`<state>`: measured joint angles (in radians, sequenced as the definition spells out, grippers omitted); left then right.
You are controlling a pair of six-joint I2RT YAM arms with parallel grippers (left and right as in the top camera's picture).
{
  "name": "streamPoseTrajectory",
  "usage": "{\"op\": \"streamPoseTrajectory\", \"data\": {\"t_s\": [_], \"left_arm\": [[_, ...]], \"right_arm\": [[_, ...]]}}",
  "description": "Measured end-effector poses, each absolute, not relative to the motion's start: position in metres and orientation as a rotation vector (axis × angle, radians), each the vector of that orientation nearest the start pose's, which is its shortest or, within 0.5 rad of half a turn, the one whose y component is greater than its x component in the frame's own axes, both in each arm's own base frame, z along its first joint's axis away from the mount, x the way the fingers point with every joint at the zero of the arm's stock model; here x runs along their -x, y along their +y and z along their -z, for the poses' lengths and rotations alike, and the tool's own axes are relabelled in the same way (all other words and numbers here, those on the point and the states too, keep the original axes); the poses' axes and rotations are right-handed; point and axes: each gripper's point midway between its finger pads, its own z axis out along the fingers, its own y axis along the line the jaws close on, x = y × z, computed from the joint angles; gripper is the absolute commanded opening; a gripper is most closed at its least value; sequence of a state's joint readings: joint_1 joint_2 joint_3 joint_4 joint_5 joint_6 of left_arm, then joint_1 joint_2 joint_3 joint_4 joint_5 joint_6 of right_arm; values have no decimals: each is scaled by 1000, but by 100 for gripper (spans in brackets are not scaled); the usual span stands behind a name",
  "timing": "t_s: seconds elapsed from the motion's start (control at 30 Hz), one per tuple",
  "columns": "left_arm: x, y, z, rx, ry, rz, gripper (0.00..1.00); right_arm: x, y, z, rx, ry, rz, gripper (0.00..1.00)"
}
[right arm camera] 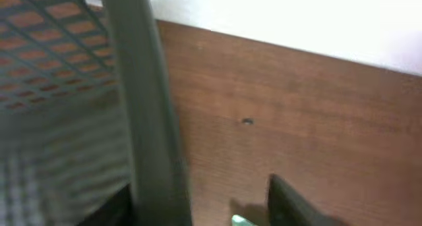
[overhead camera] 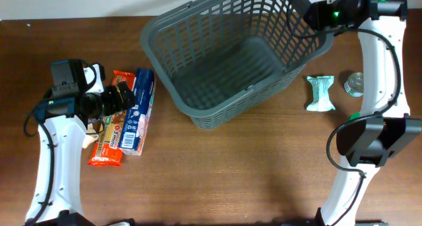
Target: Pack container
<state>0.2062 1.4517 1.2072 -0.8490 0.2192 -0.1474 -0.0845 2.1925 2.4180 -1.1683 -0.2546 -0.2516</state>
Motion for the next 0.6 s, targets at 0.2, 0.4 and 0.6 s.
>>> {"op": "streamPoseTrajectory", "data": {"t_s": [0.2, 0.4, 0.6], "left_arm": [[-352, 35, -160, 395, 2617, 272, 99], [-352, 36, -160, 395, 2618, 272, 99], [-352, 36, -160, 395, 2618, 272, 99]], "right_arm": [[-524, -1, -235, 296, 2549, -204, 27], [-512, -2, -230, 225, 2613, -224, 15], [-495, 1, -230, 107, 2680, -275, 11]]}}
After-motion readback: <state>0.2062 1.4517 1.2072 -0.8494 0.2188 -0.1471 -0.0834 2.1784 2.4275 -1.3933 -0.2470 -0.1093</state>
